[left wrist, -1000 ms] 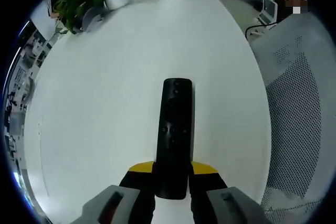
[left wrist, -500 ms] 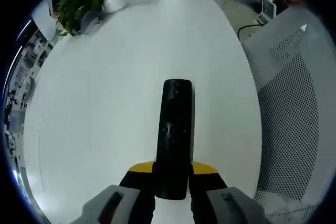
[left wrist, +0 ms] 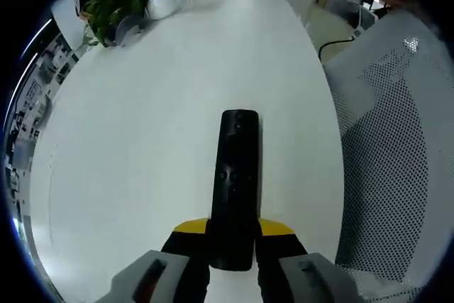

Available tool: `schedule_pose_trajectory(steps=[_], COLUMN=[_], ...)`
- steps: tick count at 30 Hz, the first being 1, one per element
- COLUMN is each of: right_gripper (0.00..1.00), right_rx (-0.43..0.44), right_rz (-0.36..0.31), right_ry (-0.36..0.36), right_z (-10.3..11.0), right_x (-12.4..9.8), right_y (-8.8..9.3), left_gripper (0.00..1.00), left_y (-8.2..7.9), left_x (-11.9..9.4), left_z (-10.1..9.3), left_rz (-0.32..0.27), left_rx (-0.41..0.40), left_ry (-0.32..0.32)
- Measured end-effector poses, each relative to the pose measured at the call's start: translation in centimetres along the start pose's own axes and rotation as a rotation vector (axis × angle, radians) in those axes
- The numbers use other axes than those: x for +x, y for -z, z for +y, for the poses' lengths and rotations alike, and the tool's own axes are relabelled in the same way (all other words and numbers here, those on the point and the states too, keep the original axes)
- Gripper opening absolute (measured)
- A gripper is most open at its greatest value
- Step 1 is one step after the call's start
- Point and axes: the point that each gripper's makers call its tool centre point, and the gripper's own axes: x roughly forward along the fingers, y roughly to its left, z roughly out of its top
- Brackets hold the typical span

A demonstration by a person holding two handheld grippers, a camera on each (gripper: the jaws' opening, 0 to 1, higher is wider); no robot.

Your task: Press the specified remote control buttons in sequence, fully releasing each button before pressing the next.

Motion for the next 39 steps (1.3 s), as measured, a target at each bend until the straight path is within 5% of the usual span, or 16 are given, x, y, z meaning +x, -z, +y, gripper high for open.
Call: schedule_pose_trajectory(steps=[23,32,39], right_gripper=[0.0,0.0,0.0], right_rx=[0.01,0.011,-0.033], right_rz=[0.022,0.098,0.072], right_ry=[-0.037,-0.206,-0.293], right_z=[0.5,3.3,4.9], right_x=[0.2,0.6,0.9], right_y=[0.4,0.9,-1.6], left_gripper=[0.24,0.24,0.24], left_y=[0.7,0.9,1.0], left_x=[-0.4,-0.6,-0.7], left_z=[-3.1,-3.9,-4.2], left_rz=[-0.046,-0.095,-0.161], left_rx=[-0.016,-0.073,-0.098], left_ry=[-0.002,-0.023,-0.042])
